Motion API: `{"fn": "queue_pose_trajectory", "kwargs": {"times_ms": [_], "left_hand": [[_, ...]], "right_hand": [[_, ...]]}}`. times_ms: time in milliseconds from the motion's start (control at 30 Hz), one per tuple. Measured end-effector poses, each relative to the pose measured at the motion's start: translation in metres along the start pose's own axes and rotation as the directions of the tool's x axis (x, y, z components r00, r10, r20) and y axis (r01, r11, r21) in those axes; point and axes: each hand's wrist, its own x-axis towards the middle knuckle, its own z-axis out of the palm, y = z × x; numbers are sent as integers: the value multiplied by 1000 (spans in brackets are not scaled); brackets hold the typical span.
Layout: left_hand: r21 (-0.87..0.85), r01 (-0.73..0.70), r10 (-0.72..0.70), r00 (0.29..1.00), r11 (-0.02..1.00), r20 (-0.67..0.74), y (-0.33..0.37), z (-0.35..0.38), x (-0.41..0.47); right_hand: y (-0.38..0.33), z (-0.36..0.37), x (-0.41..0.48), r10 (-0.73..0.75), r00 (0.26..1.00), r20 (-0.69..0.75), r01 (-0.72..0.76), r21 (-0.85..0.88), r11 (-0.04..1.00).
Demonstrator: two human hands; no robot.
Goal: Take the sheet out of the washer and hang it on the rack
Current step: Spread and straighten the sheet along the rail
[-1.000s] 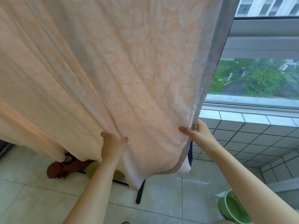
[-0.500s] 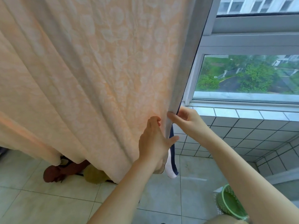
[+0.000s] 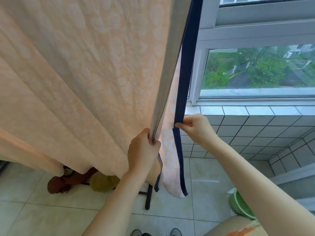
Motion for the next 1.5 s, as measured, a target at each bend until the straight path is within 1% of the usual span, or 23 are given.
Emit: {"fn": "queue_pose_trajectory", "kwargs": {"times_ms": [100, 167, 267, 333, 433, 567, 633, 700, 767, 867, 933, 967, 1033, 1100, 1133, 1167, 1233, 1267, 1333, 1433, 1500], "left_hand": [[24, 12, -12, 1000, 1000, -14, 2, 0, -1], [-20, 14, -14, 1000, 1000, 1, 4, 2, 0], [-93, 18, -13, 998, 996, 60, 8, 6, 0], [-125, 16, -7, 998, 992, 67, 12, 8, 0], [-252, 49, -33, 997, 966, 68, 19, 11, 2], [-480, 112, -105, 994, 870, 41, 28, 10, 1], [-519, 102, -105, 994, 849, 23, 29, 8, 1], [-478, 71, -73, 997, 875, 15, 28, 8, 2], [-437, 35, -26, 999, 899, 27, 29, 10, 2], [-440, 30, -5, 998, 898, 58, 34, 11, 0], [-426, -16, 19, 1000, 905, 2, 40, 7, 0], [-441, -63, 45, 998, 895, -52, 44, 4, 0], [-520, -181, 121, 982, 835, -147, 56, -6, -2], [-555, -273, 221, 962, 786, -160, 70, -14, -4], [-527, -297, 261, 955, 796, -145, 76, -15, -4], [-463, -325, 292, 946, 824, -143, 80, -14, -4], [-316, -374, 320, 924, 872, -209, 85, -12, -3], [-287, -388, 320, 912, 876, -258, 84, -12, -2], [-292, -402, 307, 897, 868, -319, 78, -14, -1], [-280, -404, 308, 893, 871, -329, 66, -21, 1], [-231, -402, 314, 887, 886, -337, 61, -23, 0]], "right_hand": [[11, 7, -2, 53, 999, 1, -53, -31, 998], [14, 10, -4, 70, 998, 3, -70, 18, 997], [12, 13, -6, 68, 997, 27, -71, 115, 991], [10, 14, -7, 64, 997, 36, -69, 152, 986], [8, 16, -7, 71, 996, 49, -78, 159, 984], [6, 19, -9, 81, 993, 83, -88, 87, 992], [3, 18, -12, 88, 992, 89, -94, 76, 993], [0, 17, -15, 84, 991, 103, -96, 123, 988], [-5, 15, -17, 54, 993, 108, -68, 134, 989], [-11, 13, -16, 10, 997, 79, -22, 155, 988], [-12, 11, -15, 24, 998, 57, -35, 185, 982], [-12, 11, -16, 28, 998, 53, -39, 205, 978], [-12, 10, -18, 29, 999, 30, -36, 238, 971], [-14, 11, -19, 32, 999, -4, -30, 239, 971], [-15, 12, -19, 28, 999, -18, -24, 226, 974], [-17, 14, -20, 18, 1000, -24, -12, 212, 977], [-20, 16, -20, -4, 1000, -29, 10, 217, 976], [-21, 16, -21, -5, 999, -32, 12, 231, 973], [-20, 13, -22, 7, 999, -39, 2, 249, 969], [-15, 7, -23, 29, 996, -78, -7, 269, 963], [-13, 6, -26, 20, 995, -98, 8, 270, 963]]}}
